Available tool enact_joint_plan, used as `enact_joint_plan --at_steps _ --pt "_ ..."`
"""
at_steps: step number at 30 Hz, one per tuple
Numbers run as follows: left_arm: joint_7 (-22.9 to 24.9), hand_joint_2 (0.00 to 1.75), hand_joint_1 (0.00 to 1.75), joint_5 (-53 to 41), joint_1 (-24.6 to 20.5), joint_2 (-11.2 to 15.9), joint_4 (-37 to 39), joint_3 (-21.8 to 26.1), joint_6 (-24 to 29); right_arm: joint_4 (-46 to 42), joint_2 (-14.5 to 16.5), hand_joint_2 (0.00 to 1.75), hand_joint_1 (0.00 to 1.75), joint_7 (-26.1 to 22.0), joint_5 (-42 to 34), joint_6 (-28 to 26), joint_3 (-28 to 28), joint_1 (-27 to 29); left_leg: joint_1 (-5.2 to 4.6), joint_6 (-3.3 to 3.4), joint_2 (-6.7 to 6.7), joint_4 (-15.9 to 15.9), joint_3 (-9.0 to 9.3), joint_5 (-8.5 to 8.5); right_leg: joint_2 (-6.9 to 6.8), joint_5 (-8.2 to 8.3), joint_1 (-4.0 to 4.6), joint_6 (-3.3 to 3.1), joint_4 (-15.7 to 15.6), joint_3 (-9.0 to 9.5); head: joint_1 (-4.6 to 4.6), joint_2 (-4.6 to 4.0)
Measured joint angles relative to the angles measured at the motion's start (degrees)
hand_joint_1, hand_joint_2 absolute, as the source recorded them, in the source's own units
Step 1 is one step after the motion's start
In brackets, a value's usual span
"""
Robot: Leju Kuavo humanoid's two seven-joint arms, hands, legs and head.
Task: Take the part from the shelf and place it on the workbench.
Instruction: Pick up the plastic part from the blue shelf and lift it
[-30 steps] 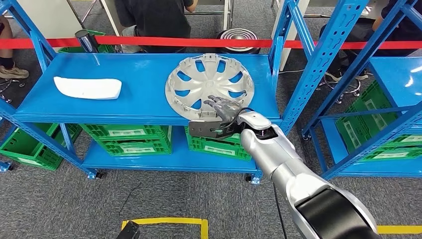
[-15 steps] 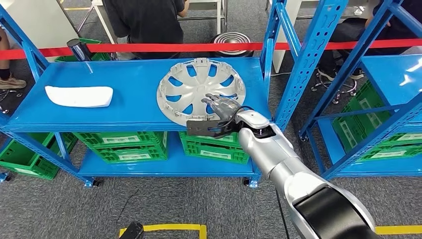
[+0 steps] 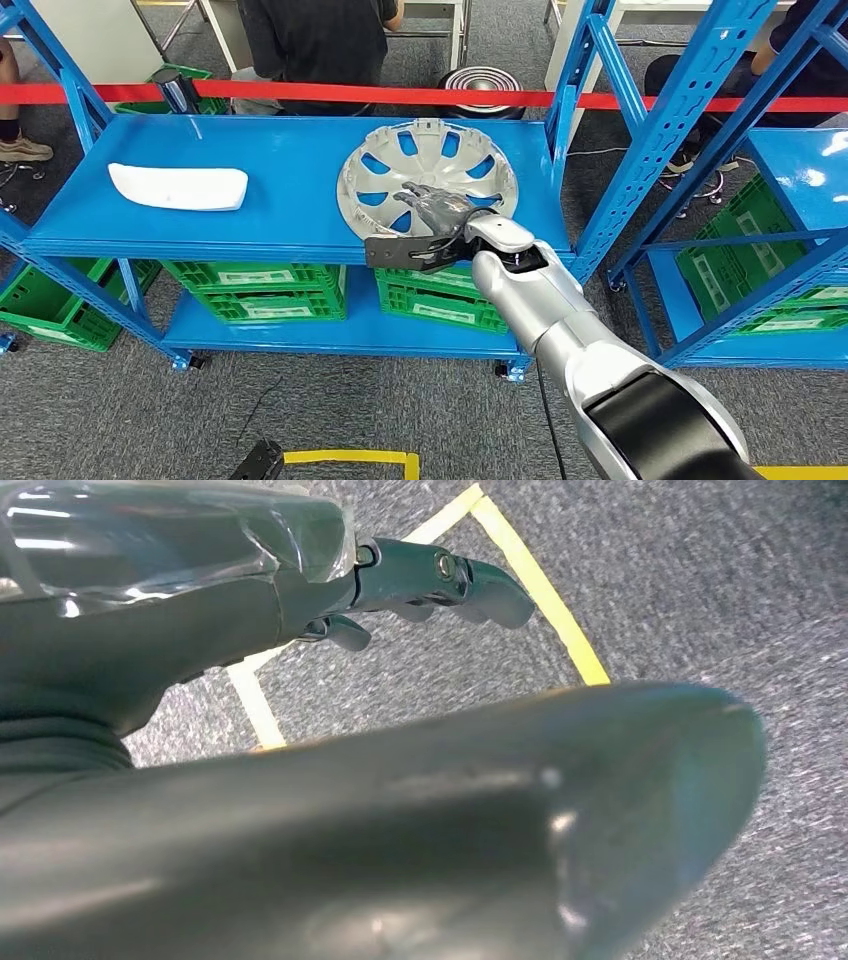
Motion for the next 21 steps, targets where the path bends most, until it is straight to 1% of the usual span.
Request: enact_joint_plan --at_steps 1,2,4,5,6,7,8,10,11,12,13,14,15,16,17,18,19,21 --pt "0.0 0.0 0.0 -0.1 0.0 0.0 0.0 0.1 0.0 0.0 0.2 1.75 0.0 -0.1 0.0 0.2 0.0 -0.1 -0.11 -0.23 0.01 0.3 -0.03 -0.28 -0.04 1.41 0.05 -0.15 -3.4 1.55 -0.03 0.0" --pt "0.0 0.0 0.0 -0.2 0.0 -0.1 0.0 0.2 0.0 -0.1 0.4 1.75 0.0 -0.2 0.0 0.4 0.1 -0.1 -0.2 -0.47 0.03 0.6 -0.12 -0.49 -0.06 2.13 0.15 -0.51 -5.4 2.46 -0.04 0.0" --pt "-0.1 0.0 0.0 -0.5 -0.1 -0.1 0.0 0.6 -0.1 -0.1 0.7 1.75 0.0 -0.3 0.1 0.8 0.1 -0.1 -0.25 -0.89 0.06 0.7 -0.25 -0.65 -0.03 2.33 0.28 -1.3 -6.0 2.78 -0.07 0.0" --pt "-0.1 0.0 0.0 -0.6 0.0 -0.1 0.0 0.8 -0.1 -0.1 0.9 1.75 0.0 -0.4 0.0 0.9 0.2 -0.1 -0.17 -1.13 0.07 0.9 -0.38 -0.8 0.0 2.41 0.1 -1.59 -6.1 2.9 -0.04 0.0" --pt "-0.1 0.0 0.0 -0.8 0.0 -0.1 0.0 1.0 -0.1 -0.1 1.1 1.75 0.0 -0.5 0.0 1.0 0.2 -0.2 -0.08 -1.44 0.09 1.5 -0.66 -1.31 0.02 2.47 -0.14 -1.85 -6.2 3.06 -0.1 0.0" --pt "-0.1 0.0 0.0 -0.9 0.0 -0.1 0.0 1.1 -0.1 -0.1 1.3 1.75 0.0 -0.6 -0.1 1.1 0.2 -0.2 0.05 -1.81 0.11 3.1 -1.35 -2.32 0.05 2.51 -0.4 -2.14 -6.3 3.25 -0.14 0.0" --pt "-0.1 0.0 0.0 -0.9 0.0 0.0 0.0 1.3 -0.1 0.0 1.6 1.75 0.0 -0.7 -0.2 1.3 0.3 -0.2 0.26 -2.22 0.14 5.8 -2.63 -3.85 0.06 2.51 -0.6 -2.37 -6.4 3.41 -0.18 0.0" --pt "-0.1 0.0 0.0 -1.0 0.0 -0.1 0.1 1.4 -0.1 0.0 1.9 1.75 0.0 -0.8 -0.3 1.5 0.4 -0.1 0.68 -2.95 0.17 13.7 -6.47 -7.23 0.07 2.42 -0.62 -2.64 -6.4 3.5 -0.22 0.0" --pt "-0.1 0.0 0.0 -1.0 0.0 -0.1 0.1 1.5 -0.1 0.1 2.0 1.75 0.0 -0.8 -0.3 1.6 0.4 0.0 0.86 -3.19 0.19 16.7 -8.12 -8.02 0.07 2.39 -0.62 -2.66 -6.4 3.51 -0.21 0.0" --pt "-0.1 0.0 0.0 -1.1 0.1 -0.1 0.2 1.7 -0.1 0.2 2.1 1.75 0.0 -0.8 -0.3 1.8 0.6 0.1 1.0 -3.33 0.23 17.6 -8.84 -7.69 0.1 2.35 -0.62 -2.68 -6.4 3.55 -0.21 0.0" --pt "-0.1 0.0 0.0 -1.1 0.1 -0.1 0.2 1.9 -0.1 0.3 2.2 1.75 0.0 -0.8 -0.3 1.9 0.7 0.2 1.12 -3.37 0.29 16.0 -8.3 -6.19 0.16 2.29 -0.63 -2.65 -6.3 3.64 -0.22 0.0" --pt "-0.2 0.0 0.0 -1.1 0.1 -0.1 0.2 2.2 -0.1 0.3 2.3 1.75 0.0 -0.8 -0.3 2.0 0.8 0.2 1.21 -3.3 0.35 12.3 -6.6 -3.93 0.25 2.19 -0.63 -2.58 -6.3 3.81 -0.22 0.0" --pt "-0.2 0.0 0.0 -1.2 0.1 -0.1 0.2 2.4 0.0 0.4 2.5 1.75 0.0 -0.9 -0.3 2.2 0.9 0.2 1.24 -3.13 0.39 7.9 -4.45 -1.93 0.34 2.08 -0.61 -2.47 -6.4 3.96 -0.22 0.0" --pt "-0.3 0.0 0.0 -1.2 0.1 -0.1 0.3 2.6 0.0 0.4 2.7 1.75 0.0 -0.9 -0.4 2.3 0.9 0.1 1.12 -2.89 0.4 4.1 -2.49 -0.6 0.42 1.97 -0.45 -2.28 -6.4 4.02 -0.2 0.0" --pt "-0.3 0.0 0.0 -1.3 0.1 -0.2 0.3 2.7 0.0 0.5 2.8 1.75 0.0 -0.9 -0.4 2.4 1.0 0.1 0.97 -2.65 0.4 1.8 -1.21 -0.03 0.46 1.92 -0.31 -2.06 -6.4 4.0 -0.2 0.0" --pt "-0.3 0.0 0.0 -1.3 0.1 -0.2 0.3 2.8 0.0 0.6 2.9 1.75 0.0 -0.9 -0.4 2.5 1.1 0.1 0.8 -2.39 0.38 0.9 -0.68 -0.13 0.46 1.91 -0.19 -1.83 -6.4 3.92 -0.18 0.0" --pt "-0.3 0.0 0.0 -1.4 0.1 -0.2 0.3 2.9 0.0 0.7 2.9 1.75 0.0 -0.9 -0.4 2.6 1.2 0.1 0.63 -2.13 0.35 0.7 -0.59 -0.22 0.45 1.94 -0.1 -1.52 -6.5 3.86 -0.18 0.0" --pt "-0.4 0.0 0.0 -1.4 0.2 -0.3 0.3 3.1 0.0 0.8 3.0 1.75 0.0 -0.9 -0.4 2.7 1.3 0.1 0.77 -1.38 0.37 0.2 -0.35 0.06 0.32 1.55 -0.15 -1.03 -6.0 3.53 -0.13 0.0"
